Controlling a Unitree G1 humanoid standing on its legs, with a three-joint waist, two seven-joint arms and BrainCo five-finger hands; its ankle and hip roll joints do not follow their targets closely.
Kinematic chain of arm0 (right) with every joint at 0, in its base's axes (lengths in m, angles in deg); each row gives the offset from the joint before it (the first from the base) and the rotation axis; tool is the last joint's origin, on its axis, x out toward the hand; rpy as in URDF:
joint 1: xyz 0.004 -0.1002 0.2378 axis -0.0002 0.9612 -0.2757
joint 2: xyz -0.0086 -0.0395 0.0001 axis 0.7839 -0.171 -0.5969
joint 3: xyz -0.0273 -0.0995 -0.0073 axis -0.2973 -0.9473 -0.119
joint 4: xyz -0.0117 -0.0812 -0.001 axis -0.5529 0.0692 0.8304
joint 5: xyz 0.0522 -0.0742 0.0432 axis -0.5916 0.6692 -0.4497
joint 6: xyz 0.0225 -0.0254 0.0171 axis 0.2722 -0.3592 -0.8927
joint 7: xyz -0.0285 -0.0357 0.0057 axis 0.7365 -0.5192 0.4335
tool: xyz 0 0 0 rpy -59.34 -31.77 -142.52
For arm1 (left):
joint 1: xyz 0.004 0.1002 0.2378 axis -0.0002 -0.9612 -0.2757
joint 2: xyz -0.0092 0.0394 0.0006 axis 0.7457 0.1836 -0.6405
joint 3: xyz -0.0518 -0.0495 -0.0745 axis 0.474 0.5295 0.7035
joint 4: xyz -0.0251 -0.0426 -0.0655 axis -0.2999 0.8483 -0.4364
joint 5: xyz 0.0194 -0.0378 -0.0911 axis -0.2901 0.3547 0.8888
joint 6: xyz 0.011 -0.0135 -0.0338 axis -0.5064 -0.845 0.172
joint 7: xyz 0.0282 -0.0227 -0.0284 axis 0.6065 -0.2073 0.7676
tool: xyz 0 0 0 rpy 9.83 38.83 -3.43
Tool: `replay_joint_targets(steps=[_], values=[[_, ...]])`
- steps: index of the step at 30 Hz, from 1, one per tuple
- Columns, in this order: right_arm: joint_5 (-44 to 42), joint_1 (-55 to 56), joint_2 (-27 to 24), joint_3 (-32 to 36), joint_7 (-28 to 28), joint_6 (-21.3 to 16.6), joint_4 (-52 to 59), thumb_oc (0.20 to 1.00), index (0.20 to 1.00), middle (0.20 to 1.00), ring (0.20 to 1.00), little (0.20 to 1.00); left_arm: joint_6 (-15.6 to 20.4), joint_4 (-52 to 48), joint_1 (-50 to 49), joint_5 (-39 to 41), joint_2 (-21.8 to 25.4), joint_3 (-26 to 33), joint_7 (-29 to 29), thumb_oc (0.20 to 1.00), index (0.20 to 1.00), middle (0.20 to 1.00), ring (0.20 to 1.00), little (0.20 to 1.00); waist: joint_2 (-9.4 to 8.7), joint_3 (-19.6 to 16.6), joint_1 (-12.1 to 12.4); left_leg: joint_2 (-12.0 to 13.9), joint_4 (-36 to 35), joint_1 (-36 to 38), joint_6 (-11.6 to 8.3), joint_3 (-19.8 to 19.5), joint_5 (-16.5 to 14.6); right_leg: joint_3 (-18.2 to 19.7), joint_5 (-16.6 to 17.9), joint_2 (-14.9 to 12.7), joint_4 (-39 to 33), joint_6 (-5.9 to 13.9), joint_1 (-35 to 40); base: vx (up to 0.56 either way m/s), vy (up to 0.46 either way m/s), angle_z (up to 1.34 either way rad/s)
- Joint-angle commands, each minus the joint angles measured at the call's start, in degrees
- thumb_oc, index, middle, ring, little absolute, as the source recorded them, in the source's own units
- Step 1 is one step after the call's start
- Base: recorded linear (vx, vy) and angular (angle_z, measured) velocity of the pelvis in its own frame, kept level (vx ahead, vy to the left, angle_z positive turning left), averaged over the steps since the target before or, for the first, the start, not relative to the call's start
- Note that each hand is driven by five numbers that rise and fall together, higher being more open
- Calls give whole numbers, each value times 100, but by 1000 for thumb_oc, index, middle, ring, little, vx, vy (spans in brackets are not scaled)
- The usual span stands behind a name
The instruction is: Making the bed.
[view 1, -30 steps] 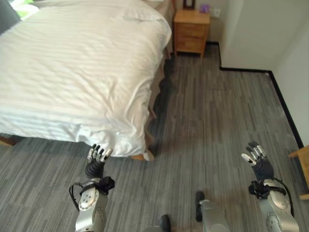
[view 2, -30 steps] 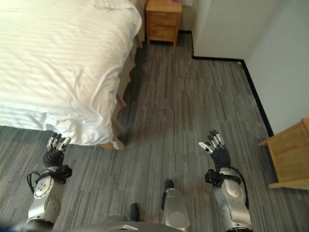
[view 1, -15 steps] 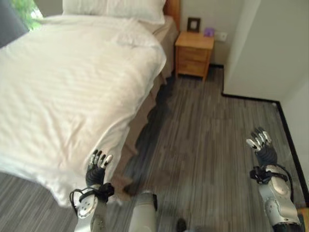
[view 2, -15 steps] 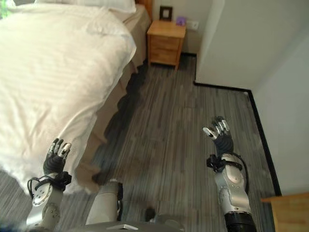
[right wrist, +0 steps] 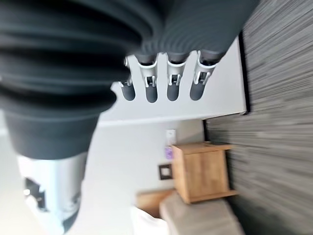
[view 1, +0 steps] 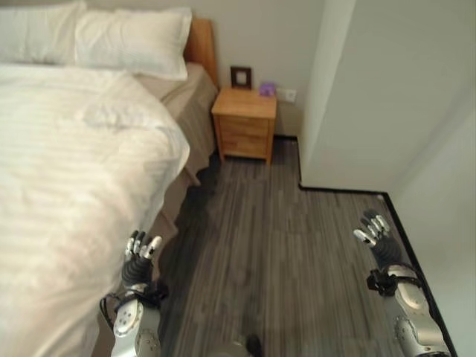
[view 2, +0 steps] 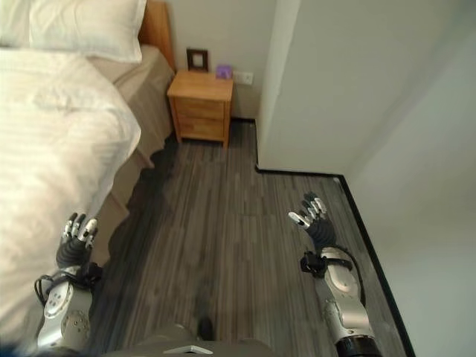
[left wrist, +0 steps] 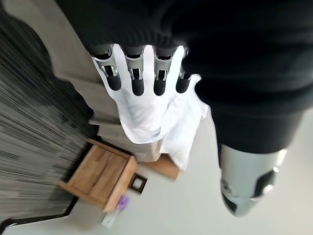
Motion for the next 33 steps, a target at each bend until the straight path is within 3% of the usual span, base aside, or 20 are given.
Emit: replay_joint_targets(steps=[1, 2, 3, 4, 5, 6, 7, 11, 13, 14, 16, 18, 19, 22, 23, 27, 29, 31, 32, 33], values=[[39, -204, -353, 204, 99, -238, 319, 1000, 1000, 1000, 1000, 1000, 342, -326, 213, 32, 578, 207, -54, 1000, 1000, 1000, 1000, 1000, 214, 75, -135, 558, -814, 503, -326, -172, 957, 185, 576, -266, -2571, -138, 298, 766, -239, 102], [-24, -121, -422, 266, 181, -238, 298, 1000, 1000, 1000, 1000, 1000, 338, -320, 284, 104, 596, 121, -179, 1000, 1000, 1000, 1000, 1000, 140, 23, -256, 460, -826, 714, -436, -476, 815, 383, 590, -407, -3977, -182, 280, 685, -230, 156], [-15, -79, -419, 263, 142, -221, 283, 1000, 1000, 1000, 1000, 1000, 332, -283, 285, 149, 582, 60, -192, 1000, 1000, 1000, 1000, 1000, 151, 30, -330, 503, -818, 786, -479, -568, 733, 370, 615, -471, -4334, -168, 420, 600, -245, 158], [-39, -71, -414, 268, 146, -221, 283, 1000, 1000, 1000, 1000, 1000, 335, -244, 347, 177, 584, 50, -196, 1000, 1000, 1000, 1000, 1000, 57, -1, -388, 472, -817, 786, -545, -654, 635, 661, 577, -471, -5055, -142, 470, 286, -100, 160], [-40, -68, -411, 267, 147, -221, 283, 1000, 1000, 1000, 1000, 1000, 338, -236, 348, 180, 590, 49, -199, 1000, 1000, 1000, 1000, 1000, 79, 11, -393, 496, -806, 810, -543, -660, 610, 642, 603, -455, -5146, -139, 546, 654, -281, 98], [61, 25, -488, 260, 224, -233, 307, 1000, 1000, 1000, 1000, 1000, 438, -124, 518, 203, 614, 5, -171, 1000, 1000, 1000, 1000, 1000, 5, -105, -546, 557, -991, 1130, -641, -1049, 456, 1322, 743, -419, -6425, 114, 615, 684, -304, 81], [101, 36, -529, 227, 222, -226, 310, 1000, 1000, 1000, 1000, 1000, 472, -129, 556, 157, 626, -34, -127, 1000, 1000, 1000, 1000, 1000, -41, -132, -560, 614, -1013, 1250, -672, -1137, 377, 1429, 844, -417, -6455, 247, 555, 829, -420, 103], [-43, 185, -601, 245, 365, -251, 378, 1000, 1000, 1000, 1000, 1000, 437, 44, 633, 558, 353, -177, -288, 1000, 1000, 1000, 1000, 1000, -125, -248, -655, 958, -311, 1142, -925, -1212, 615, 1272, 668, -317, -6075, 20, 789, 416, -304, 86], [-206, 211, -645, 331, 398, -371, 372, 1000, 1000, 1000, 1000, 1000, 457, 87, 728, 661, 340, -175, -323, 1000, 1000, 1000, 1000, 1000, -257, -186, -712, 1092, 1066, 552, -1087, -1080, 1198, 1040, 638, -320, -6219, -171, 1103, 389, -465, 45], [-354, 247, -686, 407, 334, -425, 352, 1000, 1000, 1000, 1000, 1000, 437, 21, 752, 847, 331, -184, -347, 1000, 1000, 1000, 1000, 1000, -480, -27, -687, 1170, 2347, -127, -902, -736, 1390, 908, 593, -405, -6304, -420, 1415, 306, -430, 75], [-320, 262, -708, 423, 265, -425, 298, 1000, 1000, 1000, 1000, 1000, 415, 33, 745, 896, 323, -207, -361, 1000, 1000, 1000, 1000, 1000, -511, 59, -666, 1251, 2681, -412, -851, -492, 1285, 804, 514, -389, -6316, -522, 1537, 227, -298, 69], [-288, 293, -747, 473, 208, -380, 280, 1000, 1000, 1000, 1000, 1000, 417, 112, 775, 1013, 220, -209, -392, 1000, 1000, 1000, 1000, 1000, -539, 51, -601, 1522, 2302, -907, -964, 270, 1256, 607, 354, -391, -6535, -629, 1948, 382, -248, 27], [-289, 298, -749, 477, 210, -379, 281, 1000, 1000, 1000, 1000, 1000, 418, 114, 774, 1015, 219, -212, -394, 1000, 1000, 1000, 1000, 1000, -541, 50, -597, 1516, 2298, -896, -961, 276, 1247, 608, 354, -399, -6554, -626, 1965, 466, -174, 38], [-272, 246, -727, 423, 212, -382, 204, 1000, 1000, 1000, 1000, 1000, 394, 174, 662, 921, 210, -255, -432, 1000, 1000, 1000, 1000, 1000, -459, -42, -423, 1181, 998, -1275, -1014, 981, 1221, 365, 204, -268, -6792, -558, 2340, 465, -77, 20], [-137, 211, -705, 292, 248, -370, 176, 1000, 1000, 1000, 1000, 1000, 384, 191, 554, 869, 174, -242, -463, 1000, 1000, 1000, 1000, 1000, -317, -100, -267, 1007, 9, -1443, -1031, 1306, 1545, 369, 48, -50, -6916, -546, 2611, 428, -14, -6], [154, 160, -742, 168, 228, -319, 185, 1000, 1000, 1000, 1000, 1000, 341, 239, 480, 766, 116, -224, -484, 1000, 1000, 1000, 1000, 1000, -228, -175, -182, 855, -941, -1373, -1016, 1809, 1870, 307, -215, 37, -7026, -521, 3060, 442, 20, -27], [110, 90, -665, 83, 251, -301, 227, 1000, 1000, 1000, 1000, 1000, 328, 264, 419, 708, 115, -172, -459, 1000, 1000, 1000, 1000, 1000, -203, -309, -129, 859, -901, -1355, -1007, 1939, 1986, 333, -337, 67, -6989, -531, 3292, 542, 55, 5], [66, 67, -533, -67, 350, -251, 239, 1000, 1000, 1000, 1000, 1000, 313, 276, 349, 644, 144, -135, -427, 1000, 1000, 1000, 1000, 1000, -258, -507, -137, 809, -885, -1159, -825, 2047, 1782, 328, -555, -14, -6831, -502, 3390, 499, 98, -17], [120, 40, -532, -146, 380, -248, 243, 1000, 1000, 1000, 1000, 1000, 342, 267, 335, 568, 167, -136, -419, 1000, 1000, 1000, 1000, 1000, -311, -527, -104, 790, -697, -1191, -750, 2080, 1667, 330, -511, -75, -6615, -485, 3397, 493, 115, -14], [150, 23, -505, -196, 464, -233, 231, 1000, 1000, 1000, 1000, 1000, 319, 195, 317, 527, 192, -136, -419, 1000, 1000, 1000, 1000, 1000, -449, -592, 26, 730, -507, -1190, -671, 2089, 1494, 313, -213, -218, -6159, -300, 3330, 536, 142, -6]])
